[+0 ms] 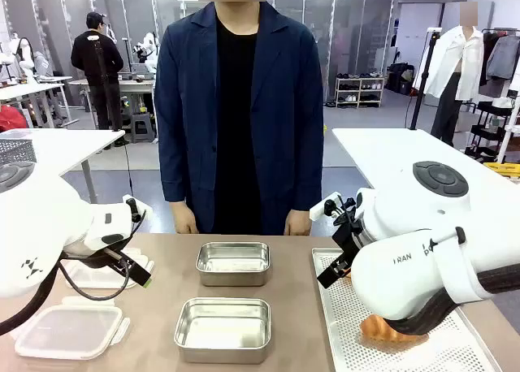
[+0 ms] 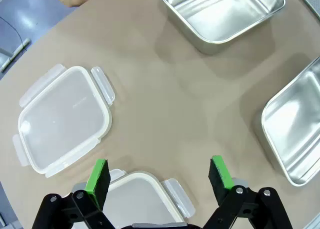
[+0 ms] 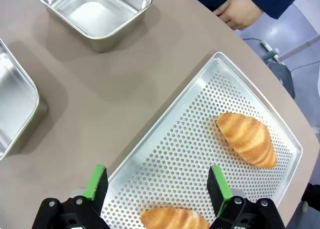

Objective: Place the bread into the airtight container.
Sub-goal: Pick up a Butter Roll and place it into an empty Airtight Container.

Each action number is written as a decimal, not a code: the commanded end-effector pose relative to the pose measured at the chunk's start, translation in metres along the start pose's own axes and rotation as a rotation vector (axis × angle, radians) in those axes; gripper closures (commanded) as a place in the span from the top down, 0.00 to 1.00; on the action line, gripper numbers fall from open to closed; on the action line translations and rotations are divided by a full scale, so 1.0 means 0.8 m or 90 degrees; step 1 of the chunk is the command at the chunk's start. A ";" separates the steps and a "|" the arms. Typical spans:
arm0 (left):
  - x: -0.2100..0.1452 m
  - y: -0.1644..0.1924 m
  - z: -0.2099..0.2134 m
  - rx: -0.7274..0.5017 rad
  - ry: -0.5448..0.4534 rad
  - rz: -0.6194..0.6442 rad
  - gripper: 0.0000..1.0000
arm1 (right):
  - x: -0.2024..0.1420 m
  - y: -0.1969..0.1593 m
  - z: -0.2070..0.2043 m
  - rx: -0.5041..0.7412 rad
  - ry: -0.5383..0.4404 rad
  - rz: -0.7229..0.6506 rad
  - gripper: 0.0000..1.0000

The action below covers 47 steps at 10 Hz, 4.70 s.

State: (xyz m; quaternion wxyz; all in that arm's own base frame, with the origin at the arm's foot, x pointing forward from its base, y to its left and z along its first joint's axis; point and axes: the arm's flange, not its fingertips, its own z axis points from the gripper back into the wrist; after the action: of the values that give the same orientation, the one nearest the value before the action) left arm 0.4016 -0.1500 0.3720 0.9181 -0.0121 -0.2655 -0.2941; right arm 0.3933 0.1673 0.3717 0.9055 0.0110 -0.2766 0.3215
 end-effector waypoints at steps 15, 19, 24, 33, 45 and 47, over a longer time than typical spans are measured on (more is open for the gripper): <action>0.067 0.055 0.244 -0.086 -0.009 0.026 1.00 | 0.052 -0.088 0.219 0.036 0.020 0.015 1.00; 0.057 0.090 0.465 -0.116 -0.050 0.052 1.00 | 0.009 -0.127 0.443 0.054 -0.016 0.001 1.00; -0.003 0.090 0.587 -0.072 -0.128 0.065 1.00 | -0.066 -0.119 0.587 -0.002 -0.060 -0.010 1.00; -0.010 0.087 0.608 -0.055 -0.152 0.077 1.00 | -0.061 -0.117 0.588 0.012 -0.048 0.117 1.00; -0.010 0.087 0.608 -0.055 -0.152 0.077 1.00 | -0.049 -0.100 0.212 0.136 0.148 0.447 1.00; -0.010 0.087 0.608 -0.055 -0.152 0.077 1.00 | -0.063 -0.099 0.171 0.122 0.175 0.454 1.00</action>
State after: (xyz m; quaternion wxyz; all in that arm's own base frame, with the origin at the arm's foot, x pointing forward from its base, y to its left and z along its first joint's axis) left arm 0.2002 -0.0010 0.7949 0.8959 -0.1041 -0.3593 -0.2394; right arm 0.3368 0.0524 0.4891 0.7678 -0.0263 -0.1081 0.6310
